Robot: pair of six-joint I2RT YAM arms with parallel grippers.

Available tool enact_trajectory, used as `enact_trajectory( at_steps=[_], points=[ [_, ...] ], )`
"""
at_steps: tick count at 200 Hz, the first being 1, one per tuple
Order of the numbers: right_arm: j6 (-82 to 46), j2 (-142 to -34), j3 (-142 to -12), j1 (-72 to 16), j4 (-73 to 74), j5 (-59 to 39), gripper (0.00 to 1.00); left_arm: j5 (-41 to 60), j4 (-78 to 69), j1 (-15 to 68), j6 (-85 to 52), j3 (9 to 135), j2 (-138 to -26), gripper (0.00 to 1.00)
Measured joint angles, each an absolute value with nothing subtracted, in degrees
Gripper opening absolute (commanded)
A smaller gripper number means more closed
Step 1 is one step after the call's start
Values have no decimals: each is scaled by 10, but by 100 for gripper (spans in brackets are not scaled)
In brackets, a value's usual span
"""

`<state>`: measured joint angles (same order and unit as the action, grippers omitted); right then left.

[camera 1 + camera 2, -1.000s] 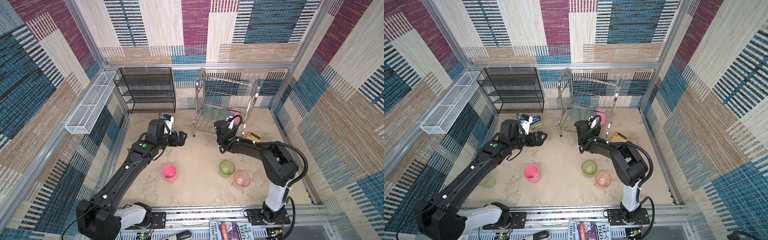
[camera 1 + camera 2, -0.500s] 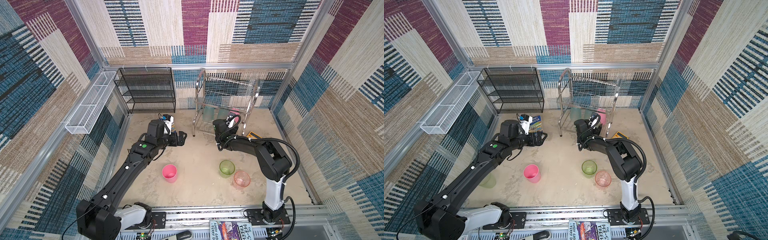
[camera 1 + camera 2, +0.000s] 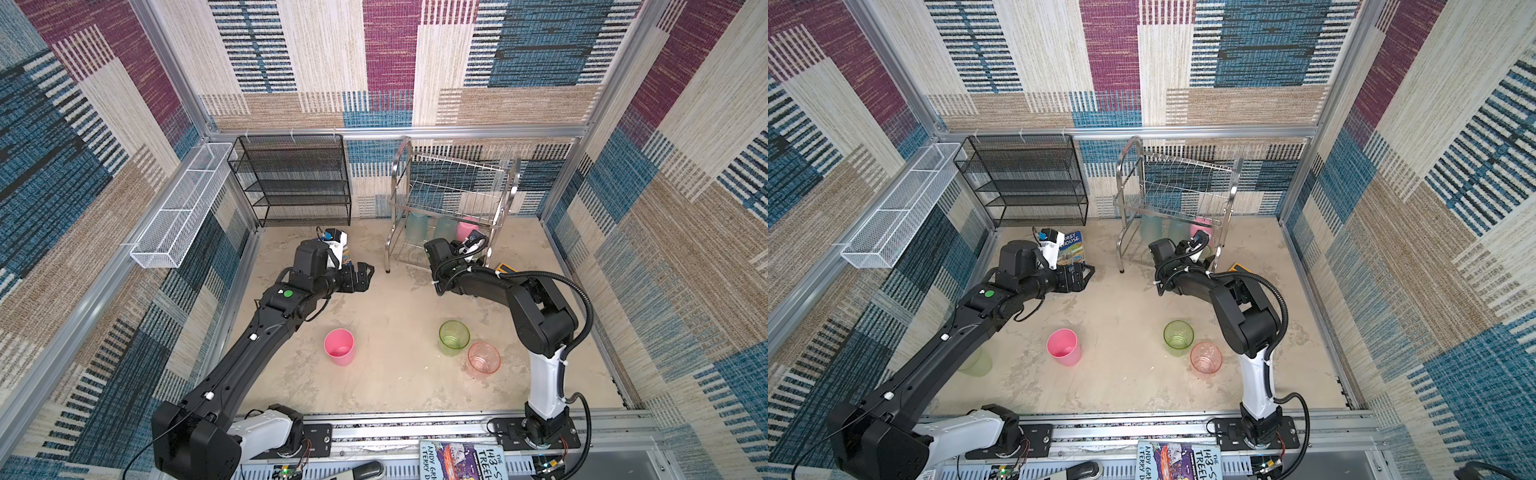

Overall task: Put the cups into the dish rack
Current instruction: 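Lower the green cup upright into the rack beside the pink cup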

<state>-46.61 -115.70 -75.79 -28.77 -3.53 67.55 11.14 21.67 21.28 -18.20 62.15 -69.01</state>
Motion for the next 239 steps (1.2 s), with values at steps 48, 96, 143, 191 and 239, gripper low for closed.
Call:
enact_trajectory(
  at_steps=[48,96,143,191,239],
  points=[
    [-494,-1168,-771,-287,-57,691,79,111,216,213,-182,618,-688,99],
    [-462,-1171,-771,-286,-62,652,91,111,216,213,-182,617,-687,99],
    [-425,-1155,-758,-286,-51,616,95,111,216,212,-182,617,-687,99],
    [-362,-1132,-728,-289,-4,566,96,109,216,212,-182,617,-687,99],
    [-291,-1107,-694,-294,53,522,97,107,216,212,-181,618,-692,99]
  ],
)
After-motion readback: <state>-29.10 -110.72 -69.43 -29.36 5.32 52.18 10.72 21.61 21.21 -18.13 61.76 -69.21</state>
